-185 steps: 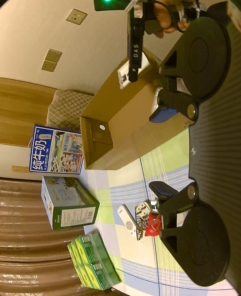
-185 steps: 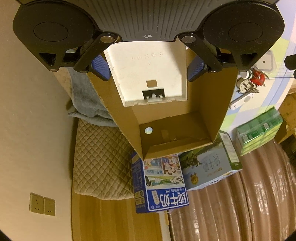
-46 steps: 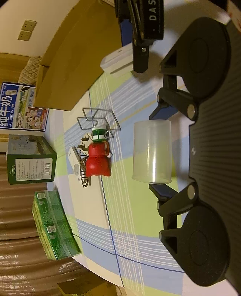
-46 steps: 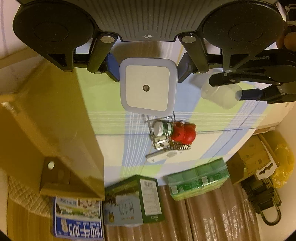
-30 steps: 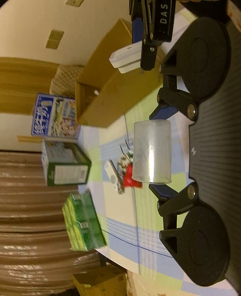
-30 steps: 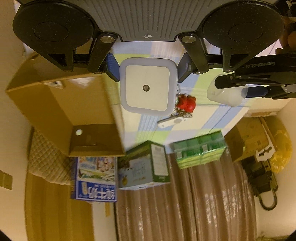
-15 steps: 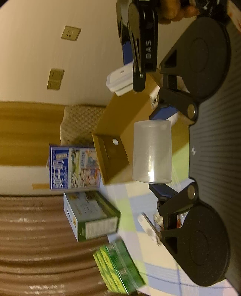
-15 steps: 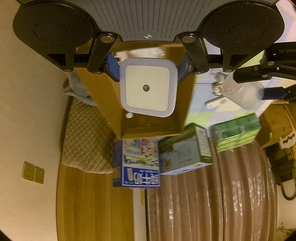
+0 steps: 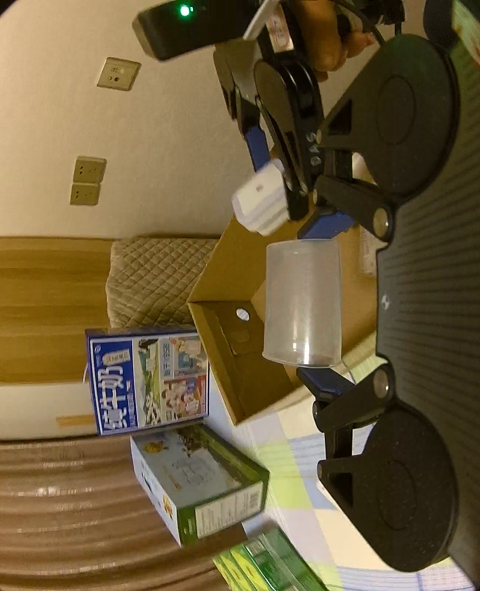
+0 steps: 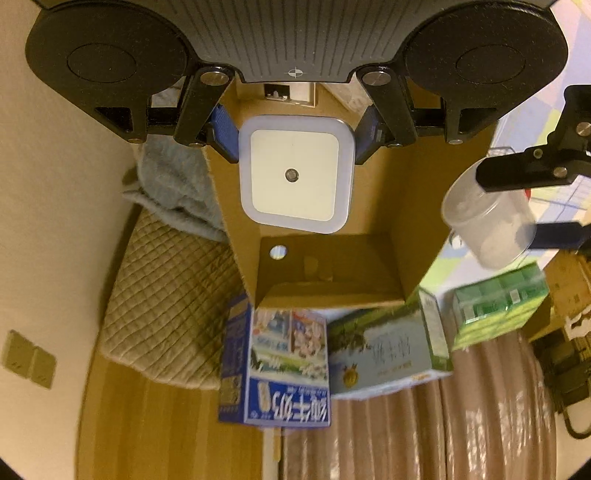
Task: Organize rigid objects
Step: 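Carry the container and night light into the cardboard box and release both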
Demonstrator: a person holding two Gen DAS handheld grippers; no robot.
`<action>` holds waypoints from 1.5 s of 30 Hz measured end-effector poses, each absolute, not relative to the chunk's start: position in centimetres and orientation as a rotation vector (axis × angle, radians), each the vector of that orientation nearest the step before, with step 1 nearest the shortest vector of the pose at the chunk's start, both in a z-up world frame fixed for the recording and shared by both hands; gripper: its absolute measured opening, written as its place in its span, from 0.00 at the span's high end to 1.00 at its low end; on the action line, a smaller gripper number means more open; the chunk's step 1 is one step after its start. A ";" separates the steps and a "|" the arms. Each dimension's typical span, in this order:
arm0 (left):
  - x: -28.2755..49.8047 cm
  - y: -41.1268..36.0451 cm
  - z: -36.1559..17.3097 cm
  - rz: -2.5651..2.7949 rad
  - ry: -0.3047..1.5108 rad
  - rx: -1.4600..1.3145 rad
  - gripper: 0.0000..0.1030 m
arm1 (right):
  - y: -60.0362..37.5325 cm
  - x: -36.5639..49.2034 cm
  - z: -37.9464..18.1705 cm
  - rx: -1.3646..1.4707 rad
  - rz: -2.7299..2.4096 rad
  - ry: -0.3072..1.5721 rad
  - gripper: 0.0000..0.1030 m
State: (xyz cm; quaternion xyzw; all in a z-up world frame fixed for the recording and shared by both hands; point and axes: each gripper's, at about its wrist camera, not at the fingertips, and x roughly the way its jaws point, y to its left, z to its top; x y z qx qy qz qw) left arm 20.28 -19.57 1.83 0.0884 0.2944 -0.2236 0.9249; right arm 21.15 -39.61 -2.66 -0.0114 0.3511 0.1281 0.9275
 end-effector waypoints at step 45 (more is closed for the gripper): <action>19.5 -15.0 3.2 -0.329 0.602 0.167 0.22 | -40.1 24.6 -3.8 0.088 0.275 0.725 0.38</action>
